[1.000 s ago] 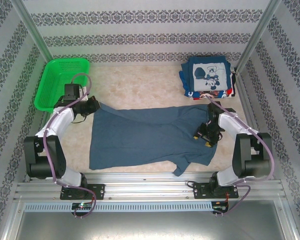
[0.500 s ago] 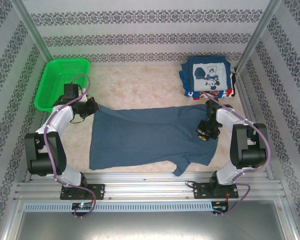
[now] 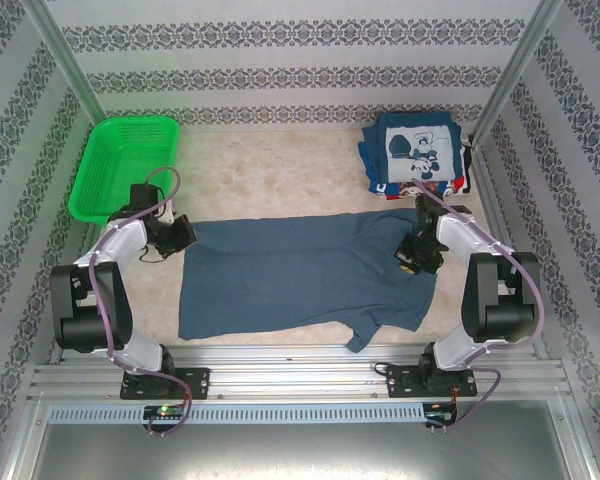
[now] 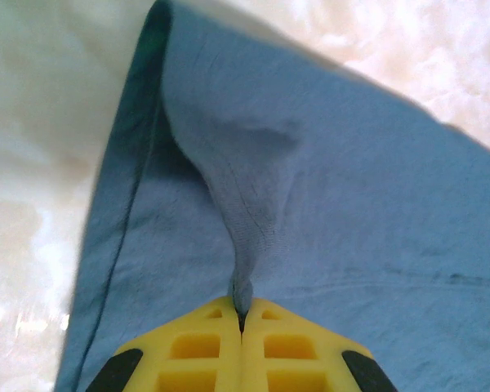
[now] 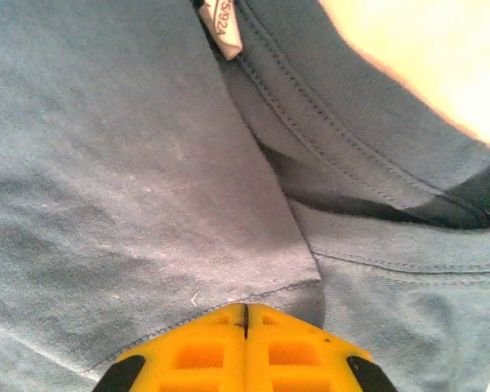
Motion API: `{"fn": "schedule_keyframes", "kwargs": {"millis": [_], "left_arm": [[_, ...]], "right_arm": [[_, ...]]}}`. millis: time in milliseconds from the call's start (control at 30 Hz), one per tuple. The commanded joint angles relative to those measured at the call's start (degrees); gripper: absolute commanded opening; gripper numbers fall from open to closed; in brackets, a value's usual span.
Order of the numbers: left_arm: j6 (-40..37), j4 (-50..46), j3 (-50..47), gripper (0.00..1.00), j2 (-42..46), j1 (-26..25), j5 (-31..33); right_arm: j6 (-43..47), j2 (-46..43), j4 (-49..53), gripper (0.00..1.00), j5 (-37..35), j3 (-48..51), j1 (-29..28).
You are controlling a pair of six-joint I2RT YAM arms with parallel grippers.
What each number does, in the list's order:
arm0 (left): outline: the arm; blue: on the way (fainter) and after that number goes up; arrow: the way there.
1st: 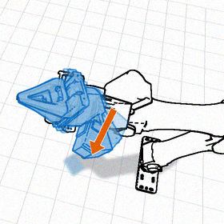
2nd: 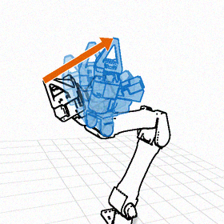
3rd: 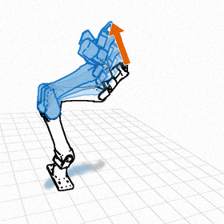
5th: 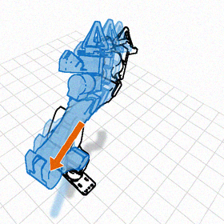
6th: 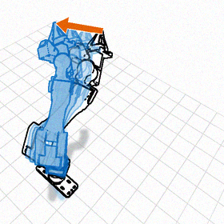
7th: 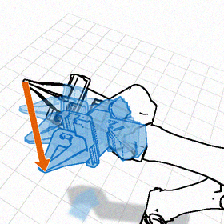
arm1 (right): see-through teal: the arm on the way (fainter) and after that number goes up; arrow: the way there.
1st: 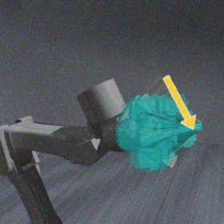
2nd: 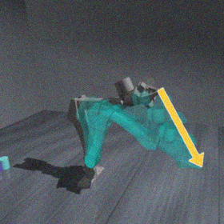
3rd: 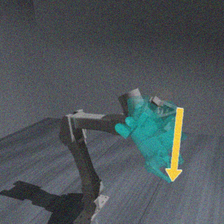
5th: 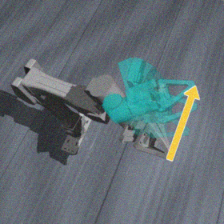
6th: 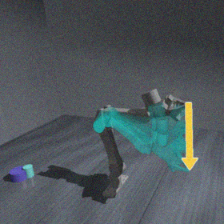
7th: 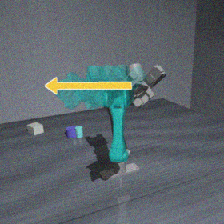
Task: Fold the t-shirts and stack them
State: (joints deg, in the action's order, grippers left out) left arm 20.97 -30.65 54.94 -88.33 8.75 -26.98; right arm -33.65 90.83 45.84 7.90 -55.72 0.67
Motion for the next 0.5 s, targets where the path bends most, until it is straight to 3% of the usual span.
{"fn": "schedule_keyframes", "kwargs": {"millis": [0,367,467], "left_arm": [[0.44,-3.92,-1.56,0.0,0.84,0.65,2.09],[0.21,-2.71,-1.29,0.0,-4.48,0.74,9.47],[0.03,-2.11,-0.07,0.0,-6.55,0.74,8.43]], "right_arm": [[1.09,-1.43,1.61,0.03,-1.4,-0.26,0.63],[1.04,-1.0,0.83,0.04,-0.6,0.47,0.66],[1.28,-0.83,1.0,0.04,-0.78,0.35,0.65]]}}
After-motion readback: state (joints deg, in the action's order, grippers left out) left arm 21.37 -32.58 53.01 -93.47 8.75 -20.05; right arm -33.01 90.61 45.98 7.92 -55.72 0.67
